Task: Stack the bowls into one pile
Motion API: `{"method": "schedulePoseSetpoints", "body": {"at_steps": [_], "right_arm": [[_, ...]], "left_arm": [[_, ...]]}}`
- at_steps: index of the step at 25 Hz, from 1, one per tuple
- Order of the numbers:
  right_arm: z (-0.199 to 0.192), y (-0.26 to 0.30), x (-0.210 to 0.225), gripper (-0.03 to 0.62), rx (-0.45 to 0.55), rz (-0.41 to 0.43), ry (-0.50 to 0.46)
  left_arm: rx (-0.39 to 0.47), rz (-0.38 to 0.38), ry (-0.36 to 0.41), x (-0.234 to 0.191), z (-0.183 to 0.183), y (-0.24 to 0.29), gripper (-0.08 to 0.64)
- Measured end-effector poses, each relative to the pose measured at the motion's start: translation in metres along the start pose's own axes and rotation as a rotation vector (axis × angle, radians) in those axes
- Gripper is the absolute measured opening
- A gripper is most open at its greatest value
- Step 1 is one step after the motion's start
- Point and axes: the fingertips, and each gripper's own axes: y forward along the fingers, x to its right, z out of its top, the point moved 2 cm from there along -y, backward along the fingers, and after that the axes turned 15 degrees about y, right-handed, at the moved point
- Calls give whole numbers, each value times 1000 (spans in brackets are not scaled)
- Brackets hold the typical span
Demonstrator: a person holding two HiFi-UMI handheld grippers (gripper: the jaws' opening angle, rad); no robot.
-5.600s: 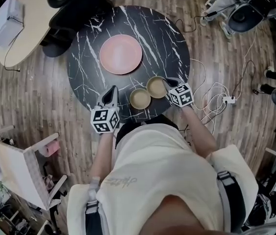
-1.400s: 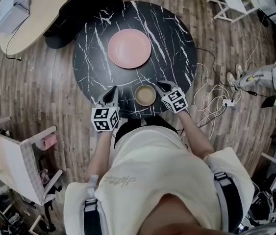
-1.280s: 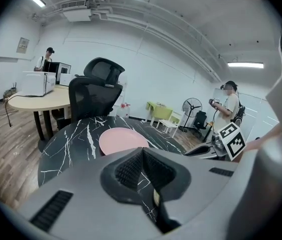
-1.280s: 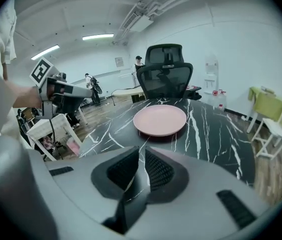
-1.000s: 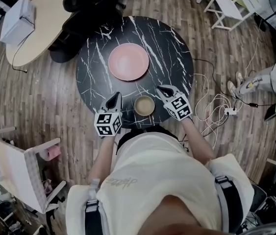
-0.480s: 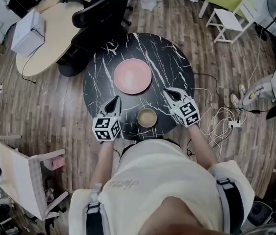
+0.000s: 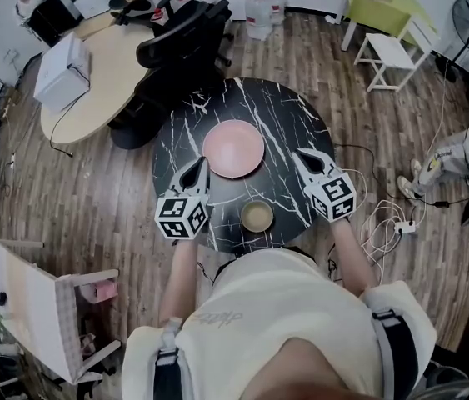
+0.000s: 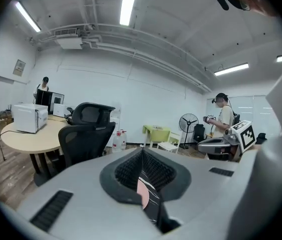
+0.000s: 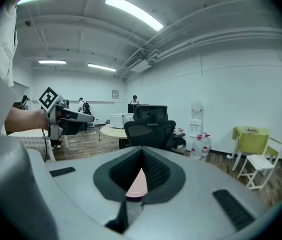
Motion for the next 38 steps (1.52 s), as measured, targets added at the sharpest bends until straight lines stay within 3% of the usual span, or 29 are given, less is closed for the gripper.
{"method": "schedulePoseSetpoints", "body": {"at_steps": [24, 29, 38], "right_arm": [[129, -3, -17, 6, 226, 71, -154], [146, 5, -22, 6, 252, 84, -180], [159, 5, -22, 6, 279, 67, -178]], "left_arm": [[167, 3, 209, -15, 109, 17, 20], [218, 41, 185, -21, 128, 20, 20], [242, 67, 210, -29, 144, 20, 20]]}}
